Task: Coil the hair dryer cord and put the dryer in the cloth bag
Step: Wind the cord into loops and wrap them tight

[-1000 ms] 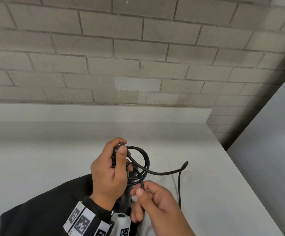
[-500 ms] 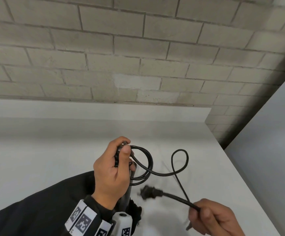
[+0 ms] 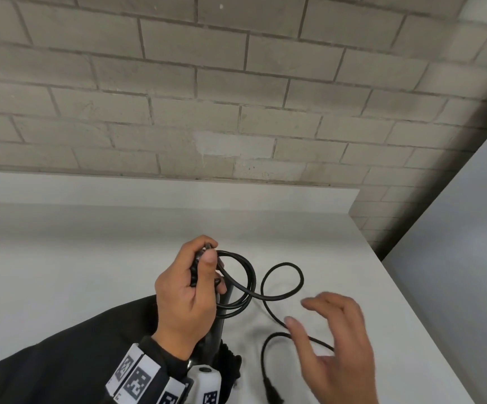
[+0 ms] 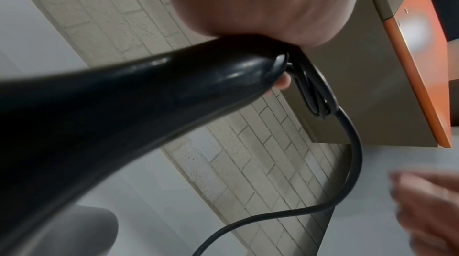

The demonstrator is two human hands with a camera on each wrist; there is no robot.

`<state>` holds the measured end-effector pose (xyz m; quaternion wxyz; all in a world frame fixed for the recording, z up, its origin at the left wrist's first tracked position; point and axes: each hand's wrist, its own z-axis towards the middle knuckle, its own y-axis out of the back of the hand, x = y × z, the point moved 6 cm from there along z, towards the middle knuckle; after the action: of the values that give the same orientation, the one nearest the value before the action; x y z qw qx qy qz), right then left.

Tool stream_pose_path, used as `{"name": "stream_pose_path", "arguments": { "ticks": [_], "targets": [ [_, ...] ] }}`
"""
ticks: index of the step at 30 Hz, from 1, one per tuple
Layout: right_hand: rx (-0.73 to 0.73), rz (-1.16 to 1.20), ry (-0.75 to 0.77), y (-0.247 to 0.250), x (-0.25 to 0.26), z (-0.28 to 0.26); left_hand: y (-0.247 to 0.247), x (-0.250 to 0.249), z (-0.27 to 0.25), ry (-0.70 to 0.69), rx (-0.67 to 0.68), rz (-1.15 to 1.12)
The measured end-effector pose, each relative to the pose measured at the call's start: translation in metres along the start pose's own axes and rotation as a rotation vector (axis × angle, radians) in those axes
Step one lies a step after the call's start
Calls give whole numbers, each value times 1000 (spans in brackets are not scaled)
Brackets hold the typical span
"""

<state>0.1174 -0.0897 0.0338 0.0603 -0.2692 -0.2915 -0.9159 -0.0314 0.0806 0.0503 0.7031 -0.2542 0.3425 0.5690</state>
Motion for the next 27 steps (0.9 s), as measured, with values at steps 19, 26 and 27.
{"name": "stream_pose_path", "arguments": {
  "ticks": [19, 26, 27],
  "targets": [
    [316, 395, 145, -19, 76, 114, -14, -20, -4, -249, 181, 68],
    [244, 516, -10, -39, 74, 107, -11, -28, -2, -332, 190, 54],
    [219, 521, -35, -41, 72, 105, -11, -30, -3, -352, 178, 62]
  ]
}}
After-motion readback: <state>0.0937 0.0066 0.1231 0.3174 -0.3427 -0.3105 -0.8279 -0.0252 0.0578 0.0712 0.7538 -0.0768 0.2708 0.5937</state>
